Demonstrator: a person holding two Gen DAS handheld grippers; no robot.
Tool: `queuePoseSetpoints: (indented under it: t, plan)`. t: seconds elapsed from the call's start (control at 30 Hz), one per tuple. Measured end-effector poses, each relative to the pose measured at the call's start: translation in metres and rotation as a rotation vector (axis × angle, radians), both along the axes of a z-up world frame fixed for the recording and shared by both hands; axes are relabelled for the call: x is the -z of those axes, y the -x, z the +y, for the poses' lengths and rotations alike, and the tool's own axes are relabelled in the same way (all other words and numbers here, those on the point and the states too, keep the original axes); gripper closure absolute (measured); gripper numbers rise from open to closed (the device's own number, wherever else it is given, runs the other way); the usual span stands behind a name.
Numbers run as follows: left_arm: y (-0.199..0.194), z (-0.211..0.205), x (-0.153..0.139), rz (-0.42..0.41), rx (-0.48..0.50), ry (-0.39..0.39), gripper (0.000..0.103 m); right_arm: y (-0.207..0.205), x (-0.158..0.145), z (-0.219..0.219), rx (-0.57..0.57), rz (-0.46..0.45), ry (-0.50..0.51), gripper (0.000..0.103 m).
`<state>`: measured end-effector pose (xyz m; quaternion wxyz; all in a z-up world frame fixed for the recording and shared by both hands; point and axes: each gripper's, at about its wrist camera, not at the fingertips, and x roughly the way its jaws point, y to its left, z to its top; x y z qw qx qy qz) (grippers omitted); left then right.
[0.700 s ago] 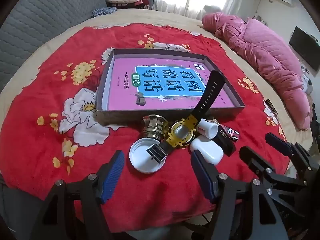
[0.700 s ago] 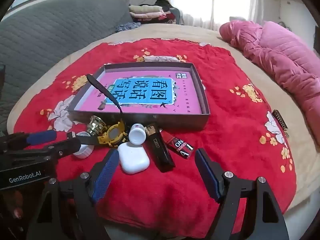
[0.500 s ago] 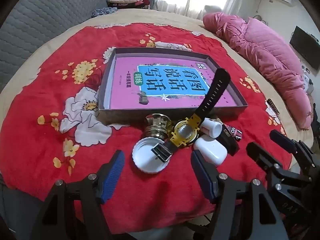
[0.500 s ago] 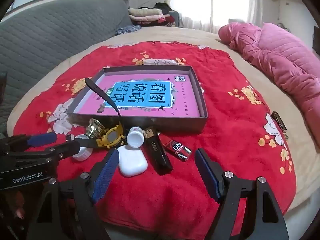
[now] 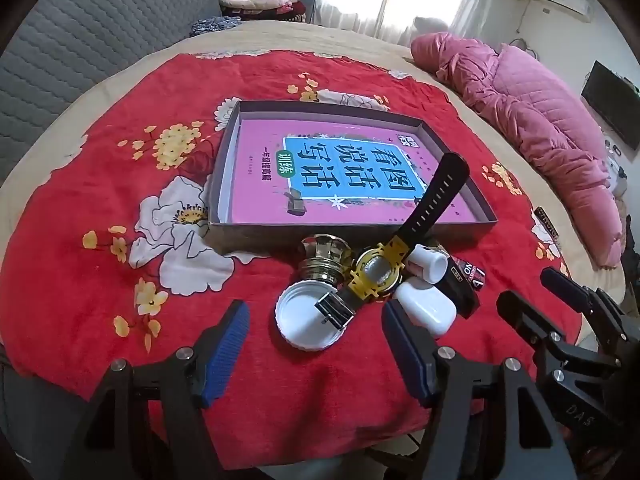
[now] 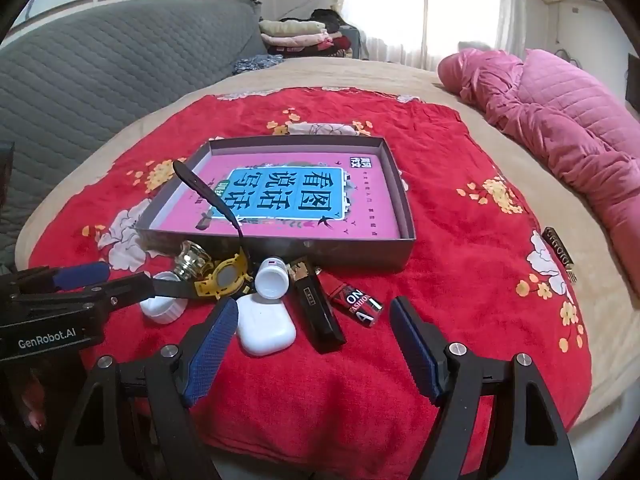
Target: Organize rigid objects
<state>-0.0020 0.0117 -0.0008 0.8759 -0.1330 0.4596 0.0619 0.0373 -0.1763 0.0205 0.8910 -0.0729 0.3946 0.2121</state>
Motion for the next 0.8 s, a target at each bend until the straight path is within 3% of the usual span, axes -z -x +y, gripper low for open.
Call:
queuePoseSetpoints:
  t: [0.8]
  plan:
    - [0.0012,-0.0041,-0.005,-0.012,0.008,-0.034,0.035,0.0003,-0.0025,-0.0017,-0.007,-0.029,0.001,0.024]
